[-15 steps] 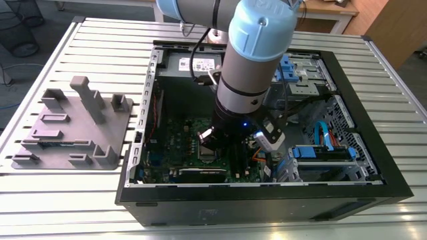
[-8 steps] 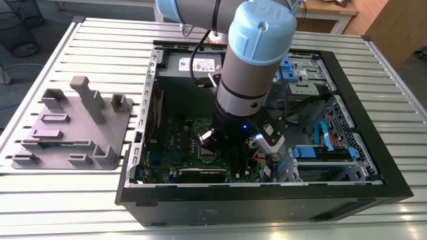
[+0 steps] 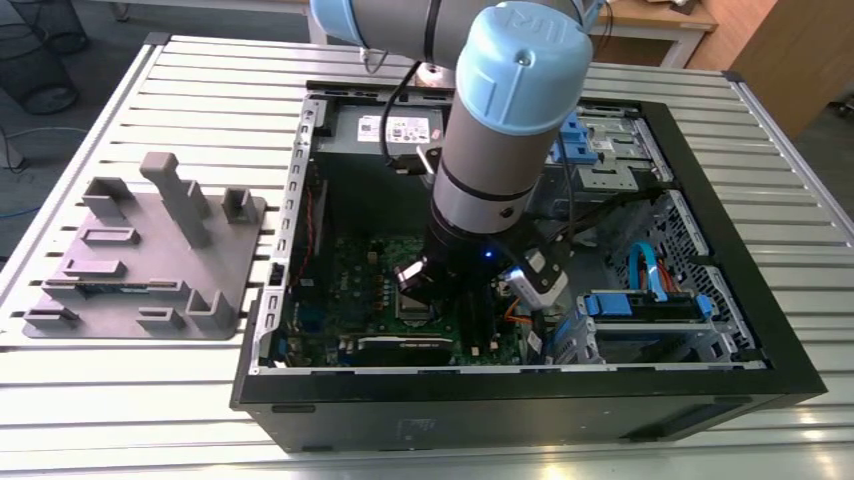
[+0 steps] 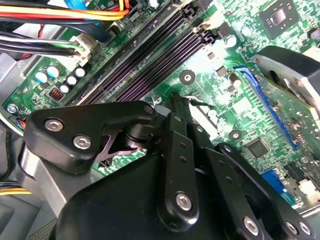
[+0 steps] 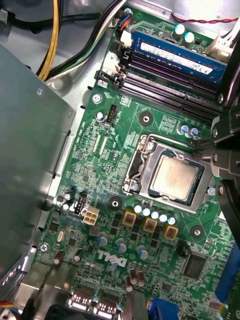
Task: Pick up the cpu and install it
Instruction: 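Install the first cpu locking lever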
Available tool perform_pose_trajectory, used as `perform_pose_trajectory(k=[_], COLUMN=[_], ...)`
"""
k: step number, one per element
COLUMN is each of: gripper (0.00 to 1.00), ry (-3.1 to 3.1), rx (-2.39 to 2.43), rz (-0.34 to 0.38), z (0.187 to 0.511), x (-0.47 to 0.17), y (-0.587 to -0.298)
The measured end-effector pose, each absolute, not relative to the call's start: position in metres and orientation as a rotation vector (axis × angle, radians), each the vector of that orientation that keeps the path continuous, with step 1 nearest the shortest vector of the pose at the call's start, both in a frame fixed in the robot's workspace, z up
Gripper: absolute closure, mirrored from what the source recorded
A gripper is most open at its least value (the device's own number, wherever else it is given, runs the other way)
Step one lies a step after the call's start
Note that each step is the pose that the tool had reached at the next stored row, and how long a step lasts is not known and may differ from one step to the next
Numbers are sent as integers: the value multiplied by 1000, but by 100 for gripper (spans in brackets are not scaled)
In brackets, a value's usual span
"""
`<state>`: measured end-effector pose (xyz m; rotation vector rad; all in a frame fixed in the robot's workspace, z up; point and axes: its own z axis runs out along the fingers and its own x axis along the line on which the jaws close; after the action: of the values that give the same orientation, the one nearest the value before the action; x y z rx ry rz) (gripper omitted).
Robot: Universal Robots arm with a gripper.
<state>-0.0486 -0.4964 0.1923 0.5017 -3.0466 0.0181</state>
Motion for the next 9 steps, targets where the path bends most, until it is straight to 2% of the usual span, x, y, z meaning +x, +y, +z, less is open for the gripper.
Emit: perform_pose_trajectory(k=[9], gripper=[89], ry=[-3052], rx=[494], rz=[5], z=[188], x=[-48], y=[-498])
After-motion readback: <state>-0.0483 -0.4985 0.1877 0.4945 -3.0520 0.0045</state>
